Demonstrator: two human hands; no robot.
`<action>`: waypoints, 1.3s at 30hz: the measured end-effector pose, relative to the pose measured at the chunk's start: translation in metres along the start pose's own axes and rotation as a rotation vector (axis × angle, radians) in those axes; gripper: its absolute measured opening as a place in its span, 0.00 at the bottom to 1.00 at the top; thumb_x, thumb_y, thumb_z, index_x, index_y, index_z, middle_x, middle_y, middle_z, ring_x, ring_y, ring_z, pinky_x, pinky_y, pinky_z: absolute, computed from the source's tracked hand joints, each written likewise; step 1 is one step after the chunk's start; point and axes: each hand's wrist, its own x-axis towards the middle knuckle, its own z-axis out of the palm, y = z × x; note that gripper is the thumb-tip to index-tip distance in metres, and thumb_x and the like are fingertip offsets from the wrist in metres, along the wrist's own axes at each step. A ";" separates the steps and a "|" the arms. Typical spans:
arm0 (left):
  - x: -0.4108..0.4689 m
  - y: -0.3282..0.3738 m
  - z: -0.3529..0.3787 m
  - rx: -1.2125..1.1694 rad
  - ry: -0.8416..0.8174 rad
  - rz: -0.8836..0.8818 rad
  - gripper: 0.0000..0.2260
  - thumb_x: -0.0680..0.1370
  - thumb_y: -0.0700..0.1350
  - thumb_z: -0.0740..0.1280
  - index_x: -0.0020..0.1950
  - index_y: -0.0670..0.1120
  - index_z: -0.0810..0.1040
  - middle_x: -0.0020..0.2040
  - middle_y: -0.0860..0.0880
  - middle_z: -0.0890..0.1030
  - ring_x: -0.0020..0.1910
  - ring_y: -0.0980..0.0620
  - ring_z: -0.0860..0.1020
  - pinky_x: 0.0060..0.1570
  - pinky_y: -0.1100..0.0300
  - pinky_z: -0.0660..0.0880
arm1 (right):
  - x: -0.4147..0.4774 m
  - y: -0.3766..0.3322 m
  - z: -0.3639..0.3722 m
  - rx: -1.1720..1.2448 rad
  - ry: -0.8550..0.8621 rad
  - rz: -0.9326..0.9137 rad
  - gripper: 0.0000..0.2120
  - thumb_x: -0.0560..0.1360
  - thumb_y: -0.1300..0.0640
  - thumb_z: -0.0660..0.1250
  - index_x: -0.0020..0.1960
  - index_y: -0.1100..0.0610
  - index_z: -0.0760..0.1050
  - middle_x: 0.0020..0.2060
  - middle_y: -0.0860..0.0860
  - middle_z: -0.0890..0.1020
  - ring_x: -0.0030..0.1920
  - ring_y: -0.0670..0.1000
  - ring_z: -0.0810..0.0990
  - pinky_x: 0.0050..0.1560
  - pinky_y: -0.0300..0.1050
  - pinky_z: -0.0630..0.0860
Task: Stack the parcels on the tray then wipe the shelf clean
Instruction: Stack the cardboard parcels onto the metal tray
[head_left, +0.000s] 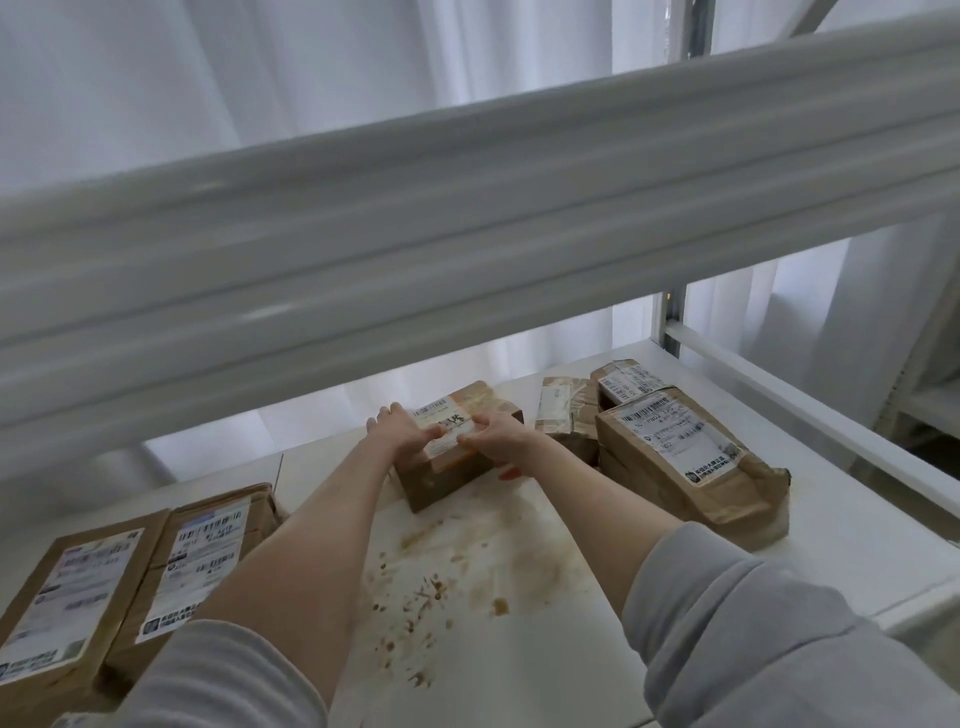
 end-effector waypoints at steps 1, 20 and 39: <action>0.002 0.000 0.001 0.013 -0.028 0.011 0.34 0.74 0.63 0.65 0.69 0.38 0.65 0.66 0.41 0.72 0.65 0.43 0.71 0.65 0.53 0.68 | 0.001 0.001 0.001 -0.005 -0.015 0.012 0.23 0.80 0.51 0.60 0.74 0.53 0.62 0.61 0.54 0.72 0.58 0.54 0.72 0.60 0.55 0.76; -0.094 -0.024 -0.012 -0.149 -0.315 -0.074 0.24 0.75 0.52 0.70 0.66 0.41 0.71 0.60 0.42 0.78 0.45 0.47 0.79 0.42 0.57 0.79 | -0.033 0.009 0.021 -0.028 -0.018 0.158 0.16 0.75 0.62 0.68 0.63 0.63 0.74 0.57 0.59 0.80 0.49 0.54 0.81 0.54 0.48 0.80; -0.220 -0.005 0.014 -0.309 -0.184 -0.141 0.12 0.75 0.40 0.68 0.58 0.39 0.75 0.51 0.43 0.78 0.48 0.47 0.79 0.42 0.57 0.79 | -0.127 0.051 0.019 -0.064 -0.079 0.181 0.15 0.76 0.58 0.66 0.62 0.59 0.72 0.56 0.58 0.80 0.53 0.56 0.81 0.53 0.50 0.81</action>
